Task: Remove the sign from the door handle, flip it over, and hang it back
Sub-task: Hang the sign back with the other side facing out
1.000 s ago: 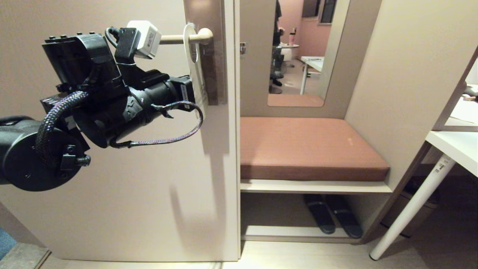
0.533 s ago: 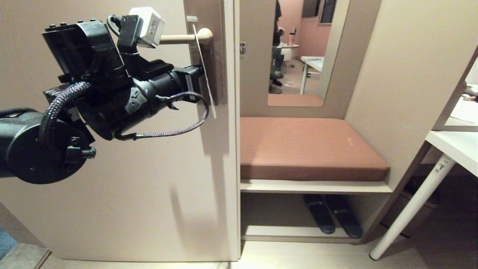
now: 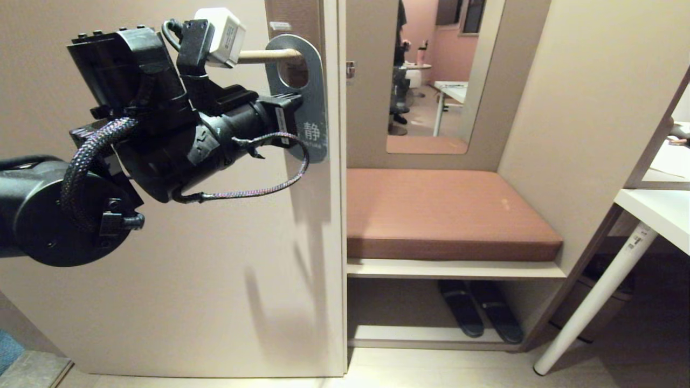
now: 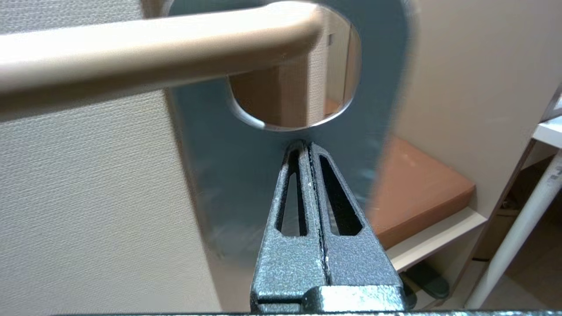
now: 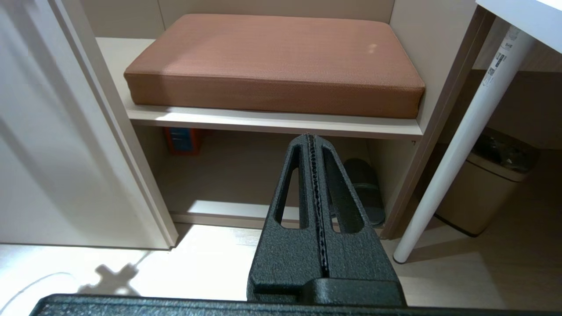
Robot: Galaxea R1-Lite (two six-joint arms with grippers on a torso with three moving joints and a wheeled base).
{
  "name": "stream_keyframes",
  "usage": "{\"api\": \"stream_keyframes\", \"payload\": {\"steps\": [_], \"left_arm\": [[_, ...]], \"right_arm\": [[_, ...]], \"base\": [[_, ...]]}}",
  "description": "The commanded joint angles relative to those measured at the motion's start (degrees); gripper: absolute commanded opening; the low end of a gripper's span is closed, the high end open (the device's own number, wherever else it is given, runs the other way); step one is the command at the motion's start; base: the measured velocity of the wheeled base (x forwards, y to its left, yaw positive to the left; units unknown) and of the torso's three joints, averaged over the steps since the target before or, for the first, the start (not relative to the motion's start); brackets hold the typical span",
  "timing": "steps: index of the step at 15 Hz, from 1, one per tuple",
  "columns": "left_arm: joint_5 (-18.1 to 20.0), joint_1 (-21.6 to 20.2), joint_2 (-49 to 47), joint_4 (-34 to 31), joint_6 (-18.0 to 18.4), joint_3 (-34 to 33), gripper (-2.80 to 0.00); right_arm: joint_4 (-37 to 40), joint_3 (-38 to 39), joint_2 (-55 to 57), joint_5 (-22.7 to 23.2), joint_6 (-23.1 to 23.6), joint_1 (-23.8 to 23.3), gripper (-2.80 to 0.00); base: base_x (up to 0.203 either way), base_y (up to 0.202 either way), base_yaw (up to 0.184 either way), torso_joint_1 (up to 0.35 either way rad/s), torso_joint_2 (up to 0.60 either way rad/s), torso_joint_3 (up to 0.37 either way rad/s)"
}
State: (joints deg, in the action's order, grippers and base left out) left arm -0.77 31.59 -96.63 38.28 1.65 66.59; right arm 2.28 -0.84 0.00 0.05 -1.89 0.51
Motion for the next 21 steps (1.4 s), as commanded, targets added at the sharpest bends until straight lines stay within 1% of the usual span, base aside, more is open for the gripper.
{"api": "stream_keyframes", "payload": {"steps": [1,16,21], "left_arm": [[-0.03,0.60,-0.04,0.22,0.02,0.12,-2.80],[-0.55,0.84,-0.57,1.18,0.11,-0.05,-2.80],[-0.67,0.93,0.84,1.11,0.27,-0.47,-2.80]], "right_arm": [[0.01,-0.02,0.00,0.04,-0.01,0.02,-2.80],[0.01,-0.04,0.00,0.04,-0.02,0.09,-2.80],[0.01,0.05,0.00,0.04,0.04,0.02,-2.80]], "base": [[0.000,0.000,0.000,0.000,0.00,0.000],[0.000,0.000,0.000,0.000,0.00,0.000],[0.000,0.000,0.000,0.000,0.00,0.000]]}}
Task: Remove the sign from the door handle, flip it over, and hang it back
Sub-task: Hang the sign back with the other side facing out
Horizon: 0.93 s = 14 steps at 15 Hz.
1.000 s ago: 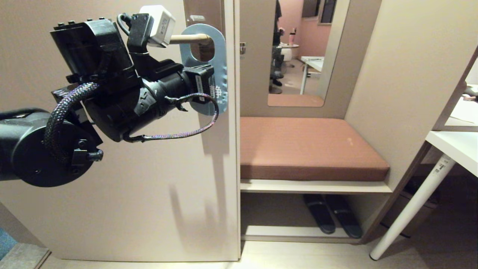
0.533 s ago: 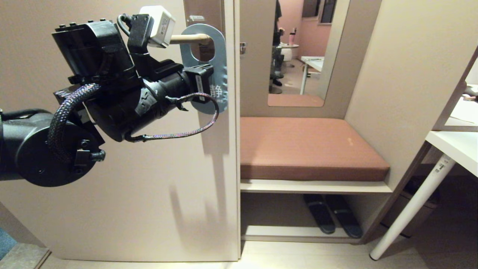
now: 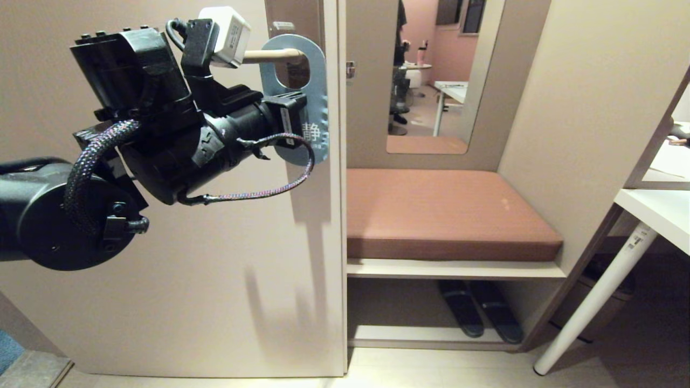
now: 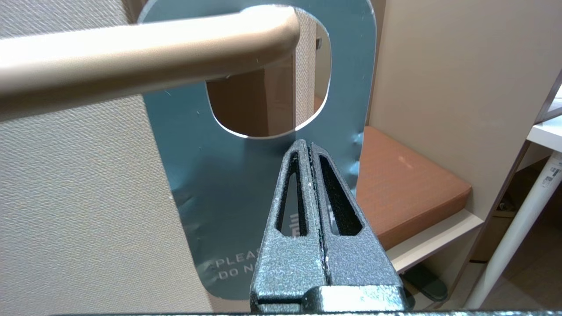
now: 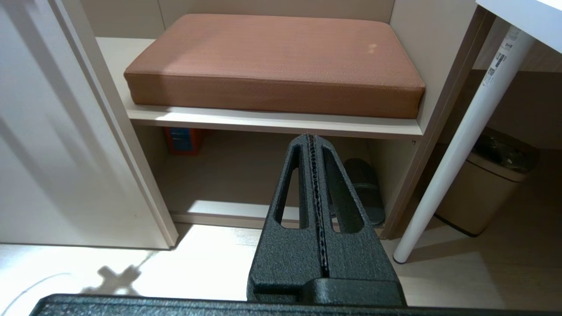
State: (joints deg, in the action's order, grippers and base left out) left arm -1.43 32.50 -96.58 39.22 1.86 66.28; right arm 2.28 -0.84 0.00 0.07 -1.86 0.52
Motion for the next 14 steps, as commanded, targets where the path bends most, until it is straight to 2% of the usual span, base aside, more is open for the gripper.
{"api": "stream_keyframes", "payload": {"steps": [1,10,14], "left_arm": [[0.02,0.00,1.44,0.16,0.07,-0.60,-2.80],[-0.15,0.02,10.79,0.16,0.22,-11.01,-2.80],[-0.14,-0.05,19.07,0.15,0.33,-19.93,-2.80]], "right_arm": [[0.01,-0.04,0.00,0.01,0.01,0.00,-2.80],[0.01,-0.04,0.00,0.01,0.01,0.00,-2.80],[0.01,0.01,0.00,0.01,0.01,0.05,-2.80]], "base": [[0.000,0.000,0.000,0.000,0.00,0.000],[0.000,0.000,0.000,0.000,0.00,0.000],[0.000,0.000,0.000,0.000,0.00,0.000]]}}
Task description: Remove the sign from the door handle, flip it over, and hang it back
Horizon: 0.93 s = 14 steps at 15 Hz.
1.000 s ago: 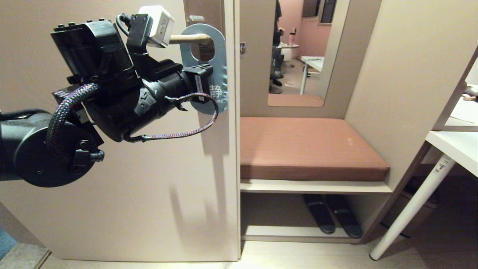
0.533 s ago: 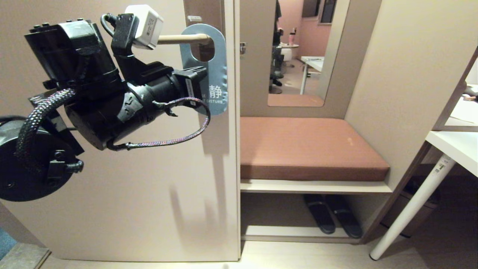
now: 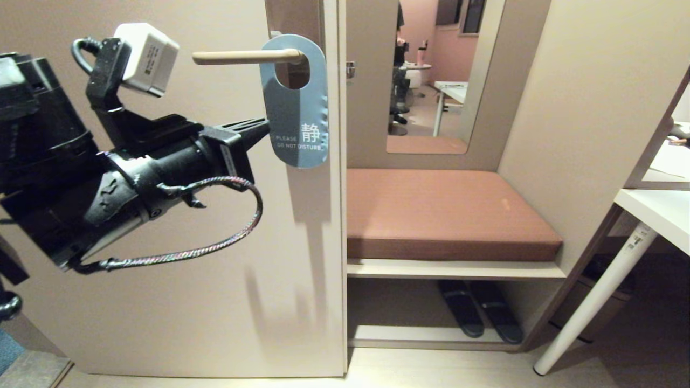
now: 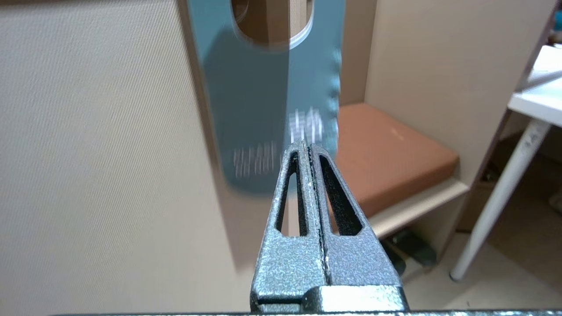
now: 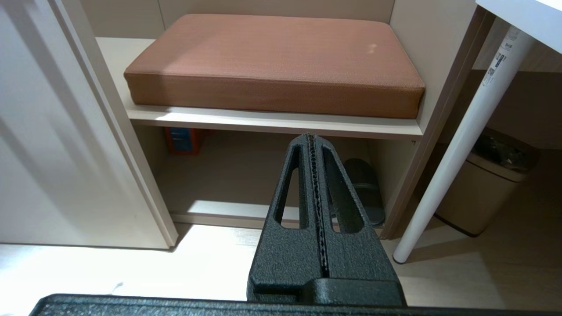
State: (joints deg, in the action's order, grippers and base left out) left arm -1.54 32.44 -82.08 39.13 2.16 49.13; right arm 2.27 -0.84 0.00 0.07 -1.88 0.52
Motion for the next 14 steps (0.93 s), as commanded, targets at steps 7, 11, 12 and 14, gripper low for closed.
{"api": "stream_keyframes", "payload": {"steps": [7,11,12,14], "left_arm": [[-0.31,-2.75,20.73,-0.14,0.53,-18.66,-2.80],[-0.31,-8.10,29.17,-0.68,0.68,-26.97,-2.80],[-0.31,-9.41,30.71,-0.92,0.72,-28.47,-2.80],[-0.31,-11.26,33.49,-1.15,0.81,-30.81,-2.80]], "right_arm": [[0.02,0.05,0.00,0.01,0.03,0.00,-2.80],[0.02,0.05,0.00,0.01,0.03,0.00,-2.80],[0.02,-0.01,0.00,0.01,0.03,0.01,-2.80],[0.02,0.04,0.00,0.01,0.03,0.00,-2.80]], "base": [[0.000,0.000,0.000,0.000,0.00,0.000],[0.000,0.000,0.000,0.000,0.00,0.000],[0.000,0.000,0.000,0.000,0.00,0.000],[0.000,0.000,0.000,0.000,0.00,0.000]]}}
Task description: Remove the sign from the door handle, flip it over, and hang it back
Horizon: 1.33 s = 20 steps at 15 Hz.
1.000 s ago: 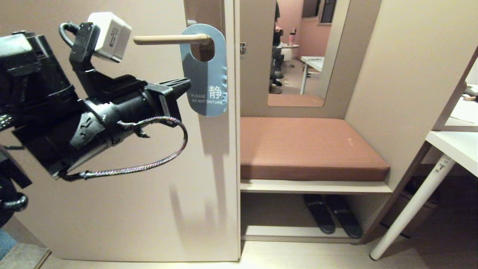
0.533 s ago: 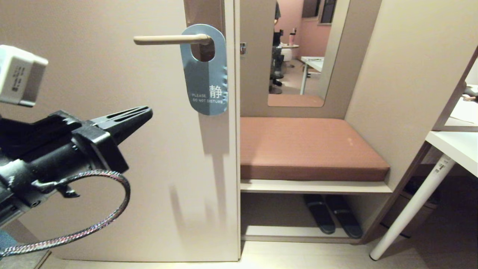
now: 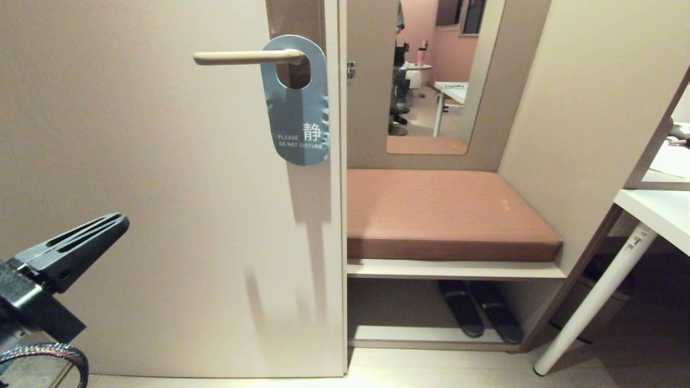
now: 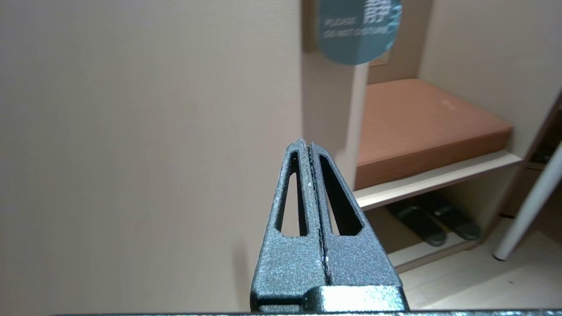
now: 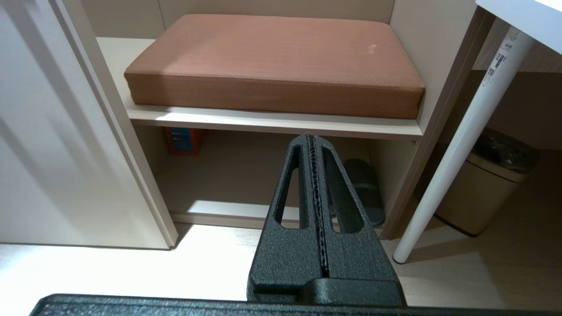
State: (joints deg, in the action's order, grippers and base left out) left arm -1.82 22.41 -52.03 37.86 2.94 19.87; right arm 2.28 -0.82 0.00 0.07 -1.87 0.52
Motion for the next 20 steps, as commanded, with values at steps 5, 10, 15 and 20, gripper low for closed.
{"api": "stream_keyframes", "payload": {"steps": [5,10,15,20], "left_arm": [[-2.41,-1.61,9.07,-0.45,2.75,-7.81,-2.80],[1.78,-12.42,17.11,-0.52,3.04,-18.83,-2.80],[7.42,-19.30,28.87,-12.31,2.72,-19.85,-2.80],[7.28,-23.06,40.92,-26.98,2.61,-19.87,-2.80]], "right_arm": [[0.01,-0.04,0.00,0.01,0.02,0.06,-2.80],[0.01,0.00,0.00,0.01,0.02,0.02,-2.80],[0.01,-0.06,0.00,0.01,0.02,0.07,-2.80],[0.01,-0.05,0.00,0.01,-0.07,0.00,-2.80]], "base": [[0.000,0.000,0.000,0.000,0.00,0.000],[0.000,0.000,0.000,0.000,0.00,0.000],[0.000,0.000,0.000,0.000,0.00,0.005],[0.000,0.000,0.000,0.000,0.00,0.000]]}}
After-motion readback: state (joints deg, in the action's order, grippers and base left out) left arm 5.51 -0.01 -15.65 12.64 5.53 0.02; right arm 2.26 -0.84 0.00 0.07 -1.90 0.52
